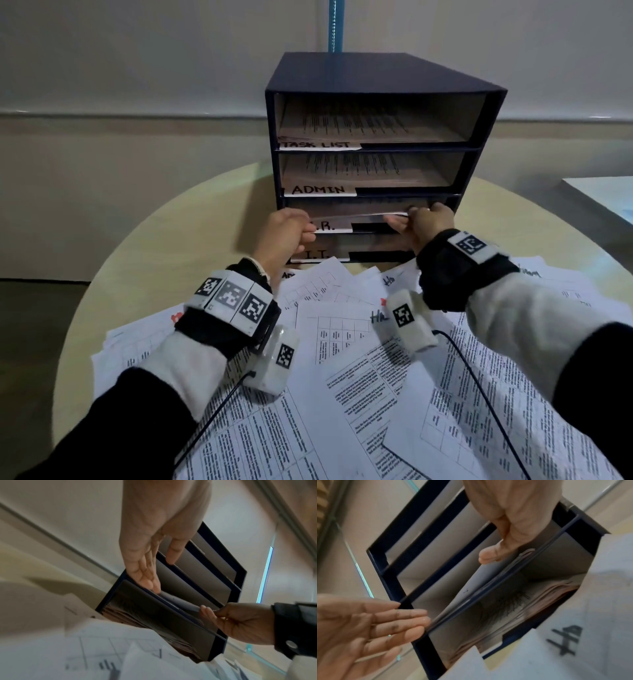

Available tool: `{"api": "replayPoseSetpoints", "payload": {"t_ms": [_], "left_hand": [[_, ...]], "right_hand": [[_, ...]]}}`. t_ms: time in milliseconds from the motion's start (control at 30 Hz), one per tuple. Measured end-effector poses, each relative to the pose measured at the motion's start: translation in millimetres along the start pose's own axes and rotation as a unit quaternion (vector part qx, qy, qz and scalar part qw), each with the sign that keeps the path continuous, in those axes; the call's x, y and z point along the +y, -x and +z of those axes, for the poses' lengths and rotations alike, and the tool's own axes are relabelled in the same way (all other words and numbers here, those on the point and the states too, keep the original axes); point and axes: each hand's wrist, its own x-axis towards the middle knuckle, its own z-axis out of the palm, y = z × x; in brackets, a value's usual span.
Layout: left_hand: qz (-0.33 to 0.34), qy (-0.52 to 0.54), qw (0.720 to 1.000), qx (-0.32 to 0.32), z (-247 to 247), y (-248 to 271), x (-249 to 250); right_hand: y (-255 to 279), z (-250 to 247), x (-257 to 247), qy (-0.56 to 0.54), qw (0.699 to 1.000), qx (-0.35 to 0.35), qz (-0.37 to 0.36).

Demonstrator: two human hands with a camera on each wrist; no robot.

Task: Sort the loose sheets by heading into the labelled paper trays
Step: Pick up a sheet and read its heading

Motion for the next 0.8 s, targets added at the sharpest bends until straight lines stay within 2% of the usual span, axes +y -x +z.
{"api": "replayPoseSetpoints", "payload": {"t_ms": [133,300,500,600,733,767,800], "left_hand": [[-0.066,-0.021,0.997,-0.041,1,-8,-2],[-0.090,-0.020,0.995,-0.047,-1,-16,-9],[-0.096,-0.012,0.994,-0.057,-5,-7,-9],[-0.080,-0.034,0.995,-0.052,-13,5,1],[-0.053,-0.122,0.987,-0.087,-44,27,9],[-0.049,-0.143,0.983,-0.106,-53,34,10],[-0.049,-0.166,0.977,-0.127,-62,41,10]], "right_hand": [[-13,3,9,0.094,0.993,0.066,0.004],[-28,4,6,0.184,0.978,0.093,0.035],[-16,5,-7,0.245,0.966,0.015,0.077],[-5,2,-4,0.294,0.955,-0.004,0.042],[27,-2,1,0.322,0.946,-0.046,-0.011],[39,-3,2,0.359,0.930,-0.073,-0.024],[51,-4,3,0.414,0.902,-0.113,-0.037]]}}
